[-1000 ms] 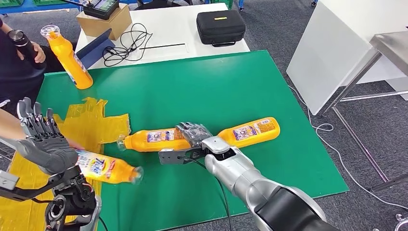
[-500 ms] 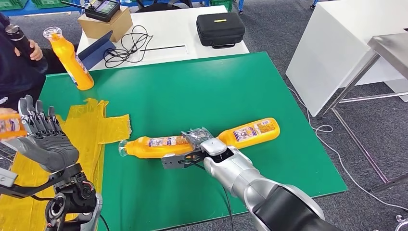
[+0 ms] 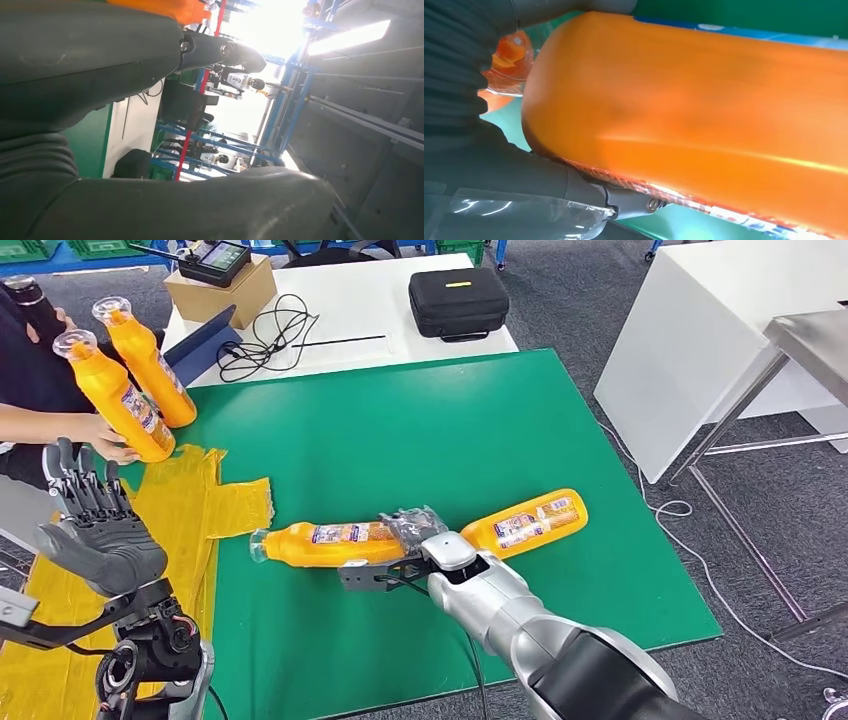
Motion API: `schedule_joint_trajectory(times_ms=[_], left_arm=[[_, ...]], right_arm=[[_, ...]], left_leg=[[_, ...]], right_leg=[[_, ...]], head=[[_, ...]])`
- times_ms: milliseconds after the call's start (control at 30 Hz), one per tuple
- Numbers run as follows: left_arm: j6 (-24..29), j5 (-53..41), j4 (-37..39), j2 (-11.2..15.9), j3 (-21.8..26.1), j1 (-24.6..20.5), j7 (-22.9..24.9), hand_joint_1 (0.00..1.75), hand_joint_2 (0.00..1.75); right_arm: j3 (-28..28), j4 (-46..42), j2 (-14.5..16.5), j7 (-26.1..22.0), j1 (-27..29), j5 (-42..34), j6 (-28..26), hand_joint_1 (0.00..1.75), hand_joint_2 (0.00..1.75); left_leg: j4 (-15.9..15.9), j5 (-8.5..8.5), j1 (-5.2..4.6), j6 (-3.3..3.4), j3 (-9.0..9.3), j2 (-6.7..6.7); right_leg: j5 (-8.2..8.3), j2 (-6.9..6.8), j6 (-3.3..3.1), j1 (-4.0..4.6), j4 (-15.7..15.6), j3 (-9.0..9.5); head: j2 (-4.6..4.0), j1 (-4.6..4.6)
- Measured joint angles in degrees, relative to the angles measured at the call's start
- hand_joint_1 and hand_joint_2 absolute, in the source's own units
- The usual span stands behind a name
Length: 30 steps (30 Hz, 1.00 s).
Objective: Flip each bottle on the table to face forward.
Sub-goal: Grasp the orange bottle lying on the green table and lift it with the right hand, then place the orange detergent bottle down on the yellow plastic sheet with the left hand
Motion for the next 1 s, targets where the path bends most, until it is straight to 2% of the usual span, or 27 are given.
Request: schedule_joint_trajectory(times_ms=[133, 267, 500, 633, 733, 867, 1000], left_arm=[[-0.28, -0.45, 0.57, -0.05, 0.51, 0.02, 0.86, 0.00, 1.75], [-1.31, 0.49, 1.86, -0.01, 1.08, 0.11, 2.39, 0.00, 1.75], [-2.35, 1.77, 3.86, 0.10, 2.17, 0.27, 2.92, 0.00, 1.75], [-2.55, 2.02, 4.37, 0.11, 2.22, 0.29, 3.21, 0.00, 1.75], [-3.42, 3.44, 4.82, 0.19, 2.35, 0.47, 4.11, 0.00, 1.75], [-8.35, 8.15, 5.68, 0.51, 2.83, 1.09, 6.44, 0.00, 1.75], [-13.36, 11.76, 6.64, 0.66, 2.97, 1.57, 8.42, 0.00, 1.75]], right_arm=[[-2.75, -1.36, -0.72, -2.64, 1.07, -1.72, -8.97, 1.75, 1.75], [-7.56, -7.90, -1.79, -7.33, 2.65, -5.75, -15.35, 1.75, 1.75], [-13.17, -21.10, -3.05, -8.99, 5.64, -8.97, -15.62, 1.75, 1.75], [-14.23, -24.03, -3.45, -9.89, 6.83, -10.16, -15.94, 1.75, 1.75], [-14.83, -27.24, -3.59, -11.93, 8.19, -13.78, -16.51, 1.75, 1.75], [-14.45, -33.72, -3.99, -12.53, 11.06, -18.09, -15.28, 1.75, 1.75], [-12.50, -36.69, -4.02, -12.64, 13.33, -19.68, -15.19, 1.75, 1.75]], left_leg=[[0.00, 0.10, 0.00, 0.06, -0.21, -0.02], [0.02, 0.17, 0.00, 0.03, -0.46, 0.04], [0.02, 0.17, 0.01, 0.02, -0.79, 0.01], [0.02, 0.17, 0.01, 0.02, -0.92, 0.01], [0.02, 0.17, 0.01, 0.02, -0.97, 0.01], [0.02, 0.16, 0.01, 0.02, -1.01, 0.01], [0.02, 0.16, 0.01, 0.02, -1.06, 0.02]], right_leg=[[0.11, -0.01, 0.03, -0.01, 0.02, -0.15], [0.27, 0.05, 0.04, -0.01, 0.04, -0.44], [0.24, 0.04, 0.04, 0.01, 0.04, -0.76], [0.24, 0.04, 0.04, 0.00, 0.04, -0.87], [0.24, 0.04, 0.04, 0.00, 0.04, -0.91], [0.23, 0.04, 0.04, 0.00, 0.03, -0.95], [0.23, 0.05, 0.04, 0.00, 0.03, -1.02]], head=[[0.00, 0.02], [0.00, 0.00], [0.00, 0.00], [0.00, 0.01], [0.00, 0.01], [0.00, 0.01], [0.00, 0.01]])
